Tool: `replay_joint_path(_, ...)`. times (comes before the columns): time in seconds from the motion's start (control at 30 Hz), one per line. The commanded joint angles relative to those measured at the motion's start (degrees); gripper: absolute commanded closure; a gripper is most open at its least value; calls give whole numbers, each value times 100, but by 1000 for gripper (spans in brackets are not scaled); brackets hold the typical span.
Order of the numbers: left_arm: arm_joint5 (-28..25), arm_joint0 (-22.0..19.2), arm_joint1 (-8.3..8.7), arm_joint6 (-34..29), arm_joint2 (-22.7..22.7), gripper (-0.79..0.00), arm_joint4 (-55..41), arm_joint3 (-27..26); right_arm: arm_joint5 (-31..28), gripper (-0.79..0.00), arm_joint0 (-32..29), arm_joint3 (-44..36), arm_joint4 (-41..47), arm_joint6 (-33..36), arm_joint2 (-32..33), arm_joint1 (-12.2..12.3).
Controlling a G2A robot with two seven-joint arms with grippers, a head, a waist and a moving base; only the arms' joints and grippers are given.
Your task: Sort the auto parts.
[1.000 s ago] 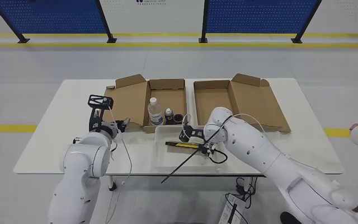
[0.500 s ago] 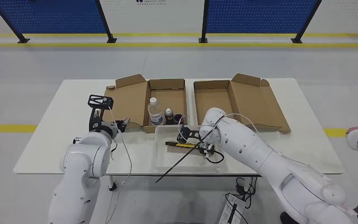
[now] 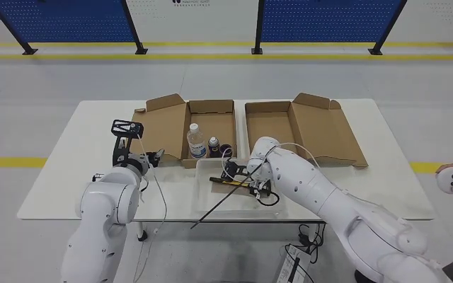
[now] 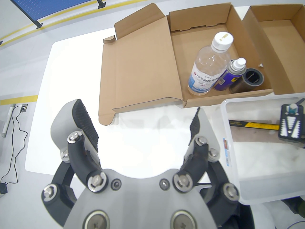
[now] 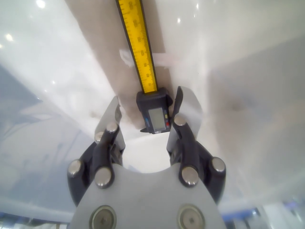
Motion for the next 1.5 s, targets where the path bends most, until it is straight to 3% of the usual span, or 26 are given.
replay_joint_path(0.0,0,0,0,0,0,-785,0,0,-14,-400,4,5,30,9,0,-25)
replay_joint_path(0.17,0,0,0,0,0,-785,0,0,-17,-366,-7,-67,97,44,42,-50)
replay_joint_path(0.8,0,0,0,0,0,-785,0,0,-69,-385,-185,-802,193,171,90,103)
replay_joint_path(1.0,0,0,0,0,0,-785,0,0,-10,-409,-145,-805,135,230,18,127)
replay_joint_path(1.47,0,0,0,0,0,-785,0,0,14,-351,-233,-628,123,169,23,90)
